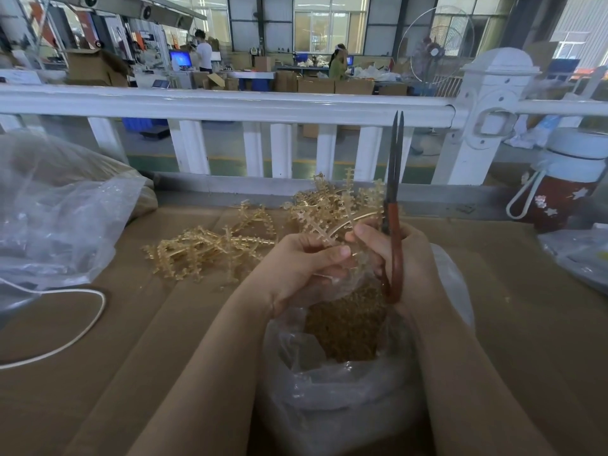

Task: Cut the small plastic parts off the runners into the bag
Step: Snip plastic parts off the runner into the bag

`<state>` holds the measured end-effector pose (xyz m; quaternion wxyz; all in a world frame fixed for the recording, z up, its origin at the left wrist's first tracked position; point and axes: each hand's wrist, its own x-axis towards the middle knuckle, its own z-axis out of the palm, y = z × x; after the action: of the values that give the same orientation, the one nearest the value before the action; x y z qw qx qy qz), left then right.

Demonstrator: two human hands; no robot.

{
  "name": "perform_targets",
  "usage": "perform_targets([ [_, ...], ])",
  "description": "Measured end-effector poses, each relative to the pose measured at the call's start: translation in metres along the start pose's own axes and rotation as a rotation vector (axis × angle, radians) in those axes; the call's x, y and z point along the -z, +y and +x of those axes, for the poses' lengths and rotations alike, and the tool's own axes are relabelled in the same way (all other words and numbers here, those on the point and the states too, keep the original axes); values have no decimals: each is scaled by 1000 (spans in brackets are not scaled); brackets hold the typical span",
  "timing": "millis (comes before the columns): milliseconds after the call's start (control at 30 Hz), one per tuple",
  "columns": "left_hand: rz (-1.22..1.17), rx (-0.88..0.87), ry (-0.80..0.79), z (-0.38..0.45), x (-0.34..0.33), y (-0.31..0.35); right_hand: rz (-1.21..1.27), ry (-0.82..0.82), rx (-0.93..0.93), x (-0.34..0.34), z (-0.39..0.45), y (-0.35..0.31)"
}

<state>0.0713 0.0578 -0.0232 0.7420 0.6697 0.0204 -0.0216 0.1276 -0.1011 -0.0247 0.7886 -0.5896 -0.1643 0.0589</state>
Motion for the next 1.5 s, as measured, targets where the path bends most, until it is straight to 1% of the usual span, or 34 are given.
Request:
perform_targets([
  [167,-63,-46,46,0,2,2,-91,41,27,2,3,4],
  [367,-207,-77,1,-2,5,4,-148,92,34,1,6,7],
  [467,-239,-113,23,-2,7,5,-143,81,40,-1,5,7],
  [633,-342,-178,163,1,12,6,-378,156,68,-1,7,10],
  [700,-376,-204,211,2,14,5,-453,162,90,1,7,11],
  [833,-412,-237,274,4,16,4,-671,100,159,3,7,17],
  [933,-424,-258,290,5,17,4,-822,35,181,1,7,20],
  [1133,-381,-337,315,5,17,4,-998,-31,250,3,5,23],
  [1267,-278,-414,352,5,17,2,-1082,-53,277,3,4,23],
  [1400,-174,-463,381,4,16,2,-1128,-41,302,4,4,23],
  [1500,-144,-482,417,4,15,3,-1136,-33,324,3,3,22],
])
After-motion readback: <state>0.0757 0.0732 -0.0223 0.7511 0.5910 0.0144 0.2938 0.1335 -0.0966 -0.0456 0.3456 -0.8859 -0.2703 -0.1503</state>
